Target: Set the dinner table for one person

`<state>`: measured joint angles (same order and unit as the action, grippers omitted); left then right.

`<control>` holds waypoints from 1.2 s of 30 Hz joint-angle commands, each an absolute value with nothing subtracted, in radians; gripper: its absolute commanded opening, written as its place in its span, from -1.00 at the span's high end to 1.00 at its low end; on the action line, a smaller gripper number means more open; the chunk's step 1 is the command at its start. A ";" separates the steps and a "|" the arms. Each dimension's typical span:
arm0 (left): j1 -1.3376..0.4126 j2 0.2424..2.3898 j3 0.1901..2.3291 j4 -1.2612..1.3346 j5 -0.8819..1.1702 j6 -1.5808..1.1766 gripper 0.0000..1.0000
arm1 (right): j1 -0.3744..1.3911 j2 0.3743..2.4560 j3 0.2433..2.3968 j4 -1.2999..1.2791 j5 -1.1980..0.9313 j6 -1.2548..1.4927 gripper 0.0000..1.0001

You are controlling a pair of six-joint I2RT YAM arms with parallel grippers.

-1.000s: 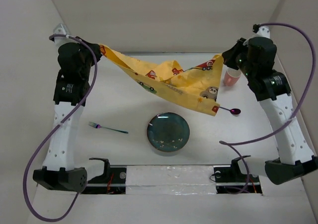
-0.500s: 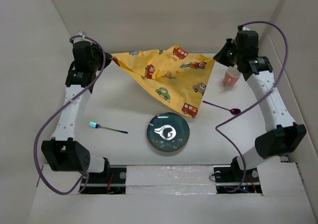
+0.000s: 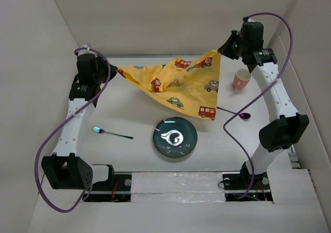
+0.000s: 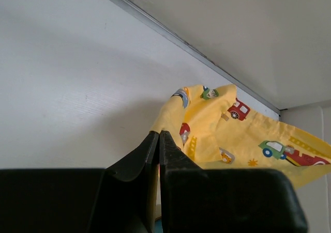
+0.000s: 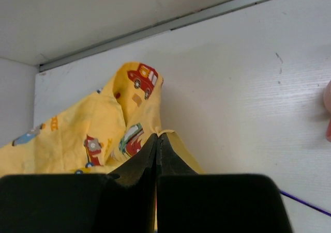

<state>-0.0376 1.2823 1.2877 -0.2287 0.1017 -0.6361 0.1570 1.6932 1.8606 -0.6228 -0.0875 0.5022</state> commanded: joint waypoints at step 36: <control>-0.035 1.293 0.897 -0.025 0.058 -0.611 1.00 | 0.295 1.548 1.029 -0.523 0.044 0.580 -0.05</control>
